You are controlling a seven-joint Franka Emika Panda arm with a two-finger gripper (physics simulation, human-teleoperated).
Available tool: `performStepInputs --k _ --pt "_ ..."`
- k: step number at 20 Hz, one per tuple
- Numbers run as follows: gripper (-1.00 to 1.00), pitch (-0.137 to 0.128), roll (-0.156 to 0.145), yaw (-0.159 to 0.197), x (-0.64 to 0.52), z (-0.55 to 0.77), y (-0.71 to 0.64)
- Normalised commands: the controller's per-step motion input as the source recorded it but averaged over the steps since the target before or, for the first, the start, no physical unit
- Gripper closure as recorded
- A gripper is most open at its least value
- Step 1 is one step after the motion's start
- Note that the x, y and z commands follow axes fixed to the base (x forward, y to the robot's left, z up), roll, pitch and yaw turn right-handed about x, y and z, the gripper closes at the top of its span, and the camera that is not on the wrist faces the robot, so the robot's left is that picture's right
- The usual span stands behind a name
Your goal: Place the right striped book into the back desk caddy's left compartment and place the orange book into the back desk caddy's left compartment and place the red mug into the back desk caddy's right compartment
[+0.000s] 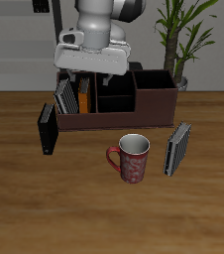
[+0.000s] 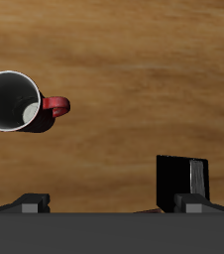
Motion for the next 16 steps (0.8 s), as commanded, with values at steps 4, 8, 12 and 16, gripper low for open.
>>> performStepInputs --k 4,8,12,16 --pt "-1.0 0.0 0.001 -0.025 0.21 -0.07 0.36" --pt "-1.0 -0.01 -0.009 -0.041 0.24 0.0 0.23" --pt "-1.0 -0.014 -0.029 -0.033 0.26 0.02 0.09" --pt "-1.0 0.009 -0.013 -0.074 0.33 -0.09 0.09"
